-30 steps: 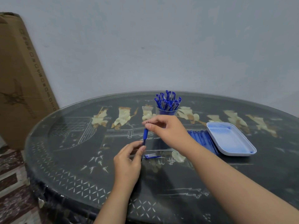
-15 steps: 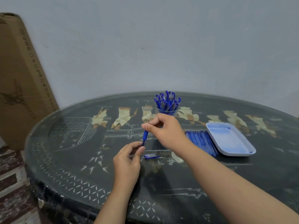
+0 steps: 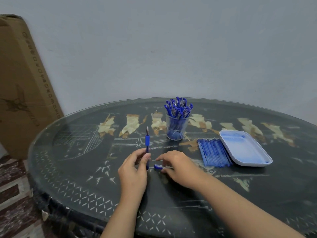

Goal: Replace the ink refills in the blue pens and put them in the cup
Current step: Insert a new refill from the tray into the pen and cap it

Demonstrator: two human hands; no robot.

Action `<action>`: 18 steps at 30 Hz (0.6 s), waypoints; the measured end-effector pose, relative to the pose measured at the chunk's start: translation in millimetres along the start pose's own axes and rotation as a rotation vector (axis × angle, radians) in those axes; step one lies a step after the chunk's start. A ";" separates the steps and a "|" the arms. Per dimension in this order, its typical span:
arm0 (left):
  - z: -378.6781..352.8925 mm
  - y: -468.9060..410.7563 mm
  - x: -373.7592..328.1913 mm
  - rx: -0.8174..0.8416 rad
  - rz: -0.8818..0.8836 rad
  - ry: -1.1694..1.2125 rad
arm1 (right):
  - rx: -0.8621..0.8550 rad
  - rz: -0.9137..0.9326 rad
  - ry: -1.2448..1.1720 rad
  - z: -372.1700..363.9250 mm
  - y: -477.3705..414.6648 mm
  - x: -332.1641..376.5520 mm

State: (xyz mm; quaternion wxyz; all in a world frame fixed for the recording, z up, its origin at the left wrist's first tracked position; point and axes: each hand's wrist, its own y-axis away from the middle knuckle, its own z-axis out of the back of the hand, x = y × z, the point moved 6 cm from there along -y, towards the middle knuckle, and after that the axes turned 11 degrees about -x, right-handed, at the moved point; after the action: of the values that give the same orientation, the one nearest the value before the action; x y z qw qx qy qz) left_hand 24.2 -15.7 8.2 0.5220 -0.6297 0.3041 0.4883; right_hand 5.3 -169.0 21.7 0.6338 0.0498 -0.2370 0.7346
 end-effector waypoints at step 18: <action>-11.5 5.3 -2.1 0.144 0.002 -0.041 | -0.436 -0.328 -0.910 86.6 -19.9 24.2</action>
State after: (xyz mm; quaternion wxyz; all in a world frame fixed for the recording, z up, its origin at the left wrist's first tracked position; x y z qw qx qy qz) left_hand 22.1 -28.3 8.1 0.5715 -0.5802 0.3283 0.4785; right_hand 0.0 -181.0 112.8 0.5692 0.2671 -0.6243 0.4637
